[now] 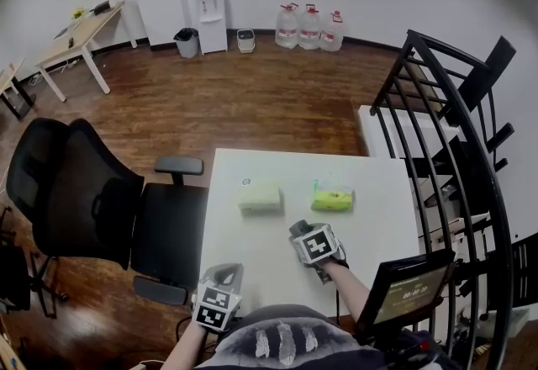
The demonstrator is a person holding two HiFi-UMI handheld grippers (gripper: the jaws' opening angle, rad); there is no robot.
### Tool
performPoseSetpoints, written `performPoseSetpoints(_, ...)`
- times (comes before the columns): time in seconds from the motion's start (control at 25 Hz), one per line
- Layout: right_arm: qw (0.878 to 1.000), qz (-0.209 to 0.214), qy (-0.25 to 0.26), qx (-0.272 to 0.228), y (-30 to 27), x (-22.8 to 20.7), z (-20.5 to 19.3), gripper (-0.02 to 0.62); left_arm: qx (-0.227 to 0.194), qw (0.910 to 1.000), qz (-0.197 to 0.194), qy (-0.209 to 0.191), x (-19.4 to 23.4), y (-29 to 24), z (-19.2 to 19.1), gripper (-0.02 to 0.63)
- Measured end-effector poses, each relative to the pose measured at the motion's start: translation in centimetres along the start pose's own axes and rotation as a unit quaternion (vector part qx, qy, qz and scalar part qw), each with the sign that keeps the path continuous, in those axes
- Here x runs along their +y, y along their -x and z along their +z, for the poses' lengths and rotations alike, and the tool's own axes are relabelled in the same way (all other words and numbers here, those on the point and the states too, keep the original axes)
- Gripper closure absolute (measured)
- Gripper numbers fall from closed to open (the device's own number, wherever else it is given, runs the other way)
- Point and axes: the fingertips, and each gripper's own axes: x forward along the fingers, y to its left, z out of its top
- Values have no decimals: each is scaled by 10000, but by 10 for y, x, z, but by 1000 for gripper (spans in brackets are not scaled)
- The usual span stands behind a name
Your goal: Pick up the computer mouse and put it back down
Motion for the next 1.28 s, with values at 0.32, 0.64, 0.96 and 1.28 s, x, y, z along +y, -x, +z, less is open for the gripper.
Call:
performPoseSetpoints(0.32,9986,177,-334,371,-24,5,-26,305,58,10000,27,25,3,0,-4,591)
performPoseSetpoints(0.64,9974,-113,-338,625,-35,-4,-41,305,60,10000,-7,25,3,-3,-4,591)
performPoseSetpoints(0.96,9965,-286,-305,721,-46,-10,-51,305,110,9999,31,40,5,-3,-6,591)
performPoseSetpoints(1.28,9977,-316,-87,588,-55,-8,-44,302,109,9999,-17,10,5,-3,-7,591)
